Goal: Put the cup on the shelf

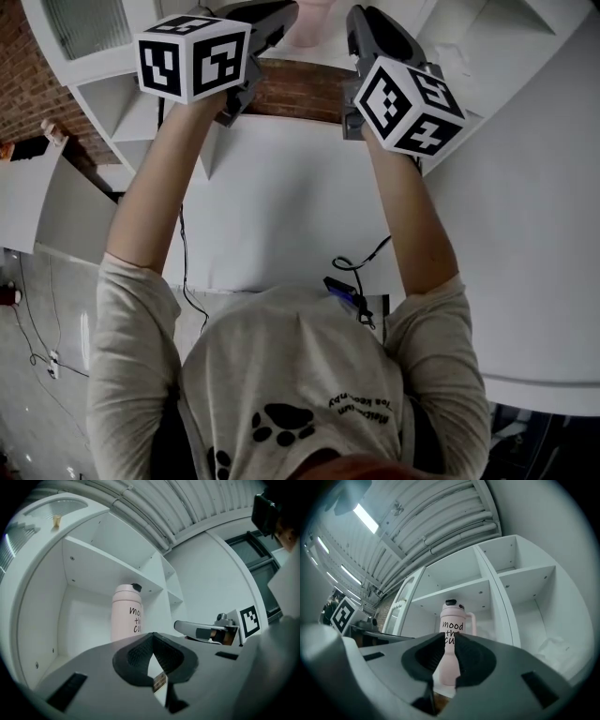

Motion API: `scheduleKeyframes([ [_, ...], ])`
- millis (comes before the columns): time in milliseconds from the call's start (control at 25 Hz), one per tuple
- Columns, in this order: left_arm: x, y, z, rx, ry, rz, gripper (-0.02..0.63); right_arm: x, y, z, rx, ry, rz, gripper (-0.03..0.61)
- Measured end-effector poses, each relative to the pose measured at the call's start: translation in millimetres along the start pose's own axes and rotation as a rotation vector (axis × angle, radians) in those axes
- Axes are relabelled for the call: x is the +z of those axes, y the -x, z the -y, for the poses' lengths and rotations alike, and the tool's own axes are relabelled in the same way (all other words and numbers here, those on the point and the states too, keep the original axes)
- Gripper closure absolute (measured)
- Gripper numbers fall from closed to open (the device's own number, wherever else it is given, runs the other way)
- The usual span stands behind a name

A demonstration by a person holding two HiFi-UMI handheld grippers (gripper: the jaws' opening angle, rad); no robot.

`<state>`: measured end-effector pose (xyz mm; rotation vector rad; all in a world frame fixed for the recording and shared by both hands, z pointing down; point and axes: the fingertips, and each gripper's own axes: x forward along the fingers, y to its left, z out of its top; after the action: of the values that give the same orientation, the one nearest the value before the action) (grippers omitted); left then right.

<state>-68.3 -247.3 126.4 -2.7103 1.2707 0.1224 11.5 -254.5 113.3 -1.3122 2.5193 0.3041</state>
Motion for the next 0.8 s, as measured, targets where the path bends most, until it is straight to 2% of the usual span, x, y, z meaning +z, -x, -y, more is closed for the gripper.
scheduleKeyframes([
  [280,-21.4,16.2,27.6,0.061,-0.059,0.007,0.606,-21.0,26.1,-6.5,0.0,-0.015,-0.009,0.557],
  [560,-42.0,26.9,40.1,0.103,-0.063,0.011,0.606,-34.8,41.9,-15.5,0.012,-0.016,-0.031,0.566],
  [800,-44.0,38.4,48.1,0.137,-0.113,0.033,0.606,-38.1,48.8,-20.7,0.013,-0.001,-0.033,0.568],
])
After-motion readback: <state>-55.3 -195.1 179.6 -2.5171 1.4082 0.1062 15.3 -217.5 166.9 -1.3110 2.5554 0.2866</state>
